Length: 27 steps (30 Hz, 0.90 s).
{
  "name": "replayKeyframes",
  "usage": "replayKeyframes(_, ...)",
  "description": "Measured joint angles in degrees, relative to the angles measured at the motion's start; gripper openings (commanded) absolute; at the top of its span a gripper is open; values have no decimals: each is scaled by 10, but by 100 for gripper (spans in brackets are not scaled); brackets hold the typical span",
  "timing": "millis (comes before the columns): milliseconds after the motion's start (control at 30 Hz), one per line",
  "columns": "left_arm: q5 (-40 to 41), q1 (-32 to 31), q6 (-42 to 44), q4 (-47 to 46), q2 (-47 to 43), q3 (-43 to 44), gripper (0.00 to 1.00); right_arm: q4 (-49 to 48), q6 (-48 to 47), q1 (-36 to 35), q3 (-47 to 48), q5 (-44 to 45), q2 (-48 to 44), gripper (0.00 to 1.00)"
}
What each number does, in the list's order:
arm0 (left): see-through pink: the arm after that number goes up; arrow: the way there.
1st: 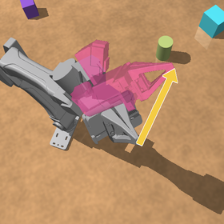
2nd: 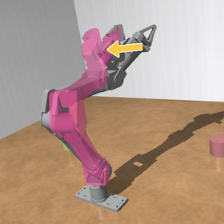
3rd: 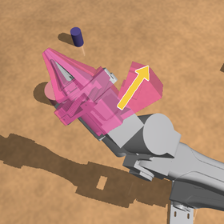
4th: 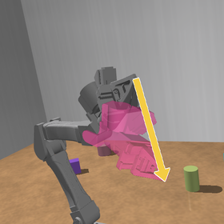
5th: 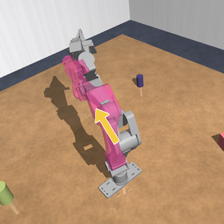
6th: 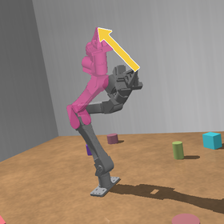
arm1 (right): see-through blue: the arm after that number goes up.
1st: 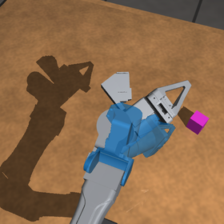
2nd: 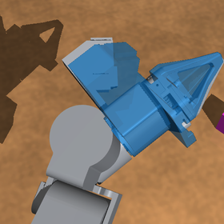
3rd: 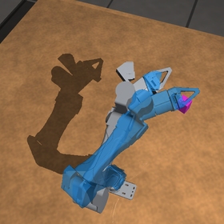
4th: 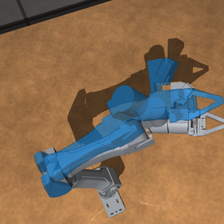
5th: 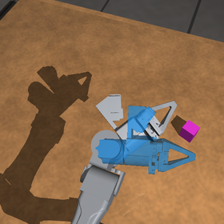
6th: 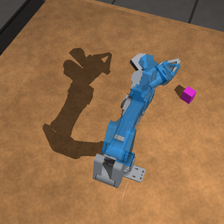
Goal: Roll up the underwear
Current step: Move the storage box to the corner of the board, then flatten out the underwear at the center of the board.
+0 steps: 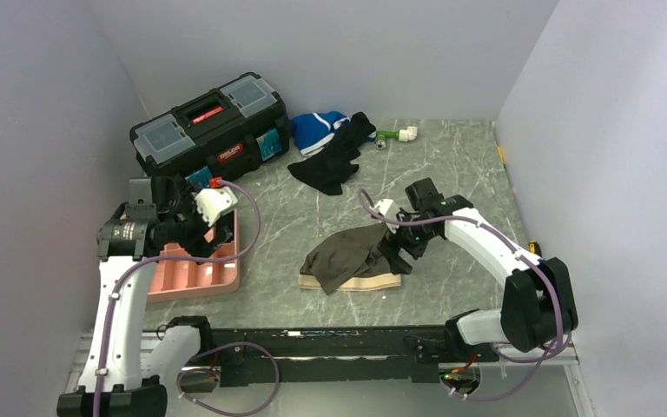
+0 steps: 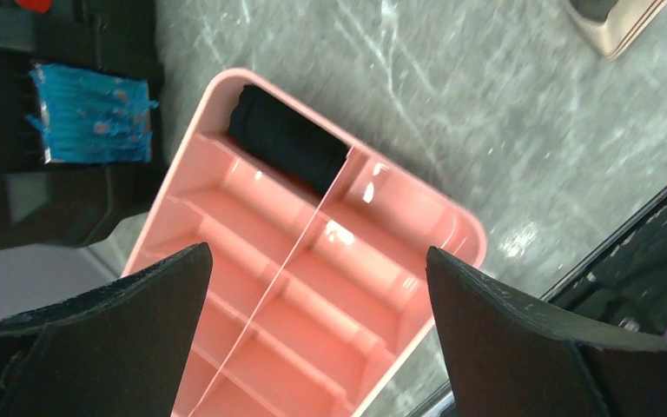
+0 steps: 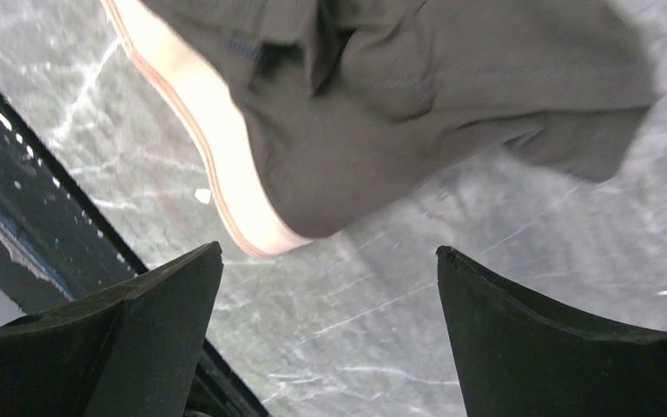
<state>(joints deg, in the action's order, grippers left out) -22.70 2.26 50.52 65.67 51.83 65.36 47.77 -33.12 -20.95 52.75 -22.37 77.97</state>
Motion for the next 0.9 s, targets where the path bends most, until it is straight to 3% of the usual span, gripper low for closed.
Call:
replayKeyframes(200,-27,-26,-84,-83,-2,-58,99,0,-4,-26,-59,12,-11,92)
replayKeyframes(267,-35,-37,-97,-107,-3,-75,99,-6,-3,-28,-63,10,6,74)
replayKeyframes(333,-45,-50,-108,-132,-3,-94,99,-18,-5,-28,-63,7,35,44)
replayKeyframes(500,-72,-93,-122,-192,-15,-141,99,-21,-3,-28,-41,-7,84,0)
replayKeyframes(733,-61,-251,-102,-276,2,-178,99,22,3,12,76,-7,59,0)
replayKeyframes(800,-42,-301,-92,-301,34,-177,99,33,3,37,114,2,59,19)
replayKeyframes(900,-3,-369,-79,-327,101,-167,99,36,12,66,134,39,59,55)
